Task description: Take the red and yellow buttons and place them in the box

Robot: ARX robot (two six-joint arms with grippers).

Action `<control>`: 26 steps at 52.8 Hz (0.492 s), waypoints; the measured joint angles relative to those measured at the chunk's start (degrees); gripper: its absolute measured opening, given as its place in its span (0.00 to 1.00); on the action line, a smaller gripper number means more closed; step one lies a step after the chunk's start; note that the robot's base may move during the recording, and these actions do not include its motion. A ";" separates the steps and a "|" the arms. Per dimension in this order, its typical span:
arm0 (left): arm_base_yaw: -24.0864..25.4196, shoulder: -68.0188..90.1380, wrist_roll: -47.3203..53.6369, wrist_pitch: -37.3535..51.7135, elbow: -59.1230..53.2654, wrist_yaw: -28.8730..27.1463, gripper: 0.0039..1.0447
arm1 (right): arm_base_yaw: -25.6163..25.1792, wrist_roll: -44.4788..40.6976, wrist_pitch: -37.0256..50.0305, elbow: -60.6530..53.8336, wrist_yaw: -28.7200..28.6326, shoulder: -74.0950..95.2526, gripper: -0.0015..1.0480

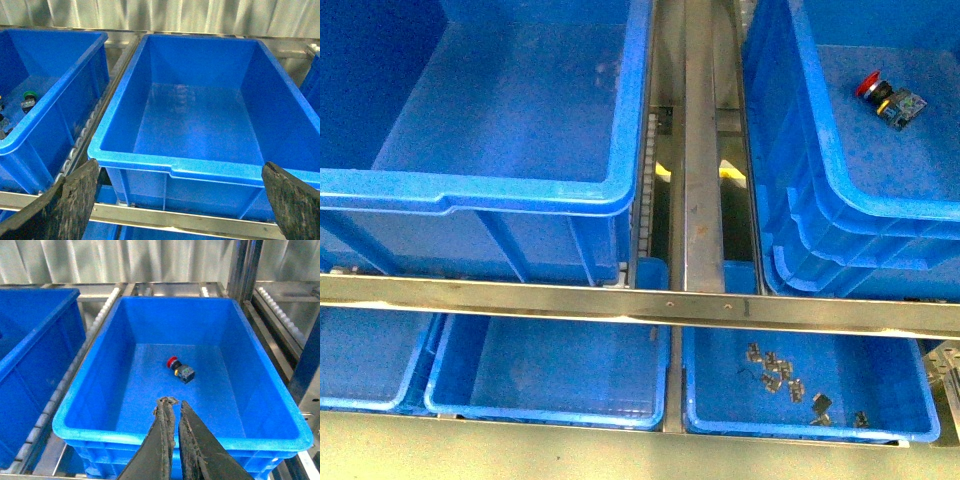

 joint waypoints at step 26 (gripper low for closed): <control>0.00 0.00 0.00 0.00 0.00 -0.02 0.93 | 0.02 -0.04 -0.17 0.00 -0.02 0.02 0.57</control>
